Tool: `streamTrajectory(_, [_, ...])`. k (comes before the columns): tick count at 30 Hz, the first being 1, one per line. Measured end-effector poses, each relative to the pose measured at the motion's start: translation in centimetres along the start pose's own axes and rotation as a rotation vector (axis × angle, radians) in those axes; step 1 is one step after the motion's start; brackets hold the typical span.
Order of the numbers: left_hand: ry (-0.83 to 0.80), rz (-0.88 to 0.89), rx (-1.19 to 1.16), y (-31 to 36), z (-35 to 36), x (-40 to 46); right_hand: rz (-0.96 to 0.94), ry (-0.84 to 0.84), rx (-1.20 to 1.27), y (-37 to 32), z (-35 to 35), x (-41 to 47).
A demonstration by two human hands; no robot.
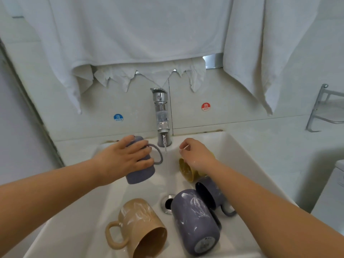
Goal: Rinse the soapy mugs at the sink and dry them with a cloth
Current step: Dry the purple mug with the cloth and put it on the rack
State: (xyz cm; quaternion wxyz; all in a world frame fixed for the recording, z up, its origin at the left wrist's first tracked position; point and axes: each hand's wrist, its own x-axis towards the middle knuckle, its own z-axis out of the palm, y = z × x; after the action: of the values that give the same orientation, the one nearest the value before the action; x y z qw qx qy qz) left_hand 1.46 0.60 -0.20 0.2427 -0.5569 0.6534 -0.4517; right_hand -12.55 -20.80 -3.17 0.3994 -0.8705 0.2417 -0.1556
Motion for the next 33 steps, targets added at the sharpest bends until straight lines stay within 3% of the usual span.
streamTrajectory(6, [0.009,-0.108,-0.02,-0.8,-1.1,-0.6,-0.134,0.103,0.076,-2.1,-0.8,-0.4])
streamTrajectory(12, [-0.201,-0.285,-0.22,-1.7,-1.8,-0.8,-0.25,0.187,0.237,-7.5,-3.3,-0.3])
streamTrajectory(17, [-0.204,-0.178,-0.178,-1.9,-2.7,-0.9,-0.381,0.223,0.061,-11.9,-4.0,0.5])
streamTrajectory(26, [-0.2,-0.024,-0.021,-2.4,-3.9,-0.7,-0.346,0.191,-0.084,-12.1,-4.3,-1.2])
streamTrajectory(29, [-0.178,-0.045,-0.012,-2.6,-4.7,-1.0,-0.316,0.142,-0.05,-11.3,-4.7,-2.3])
streamTrajectory(33, [-0.145,-0.142,-0.03,-2.7,-6.2,-1.6,-0.122,0.123,0.022,-8.1,-4.4,-4.0])
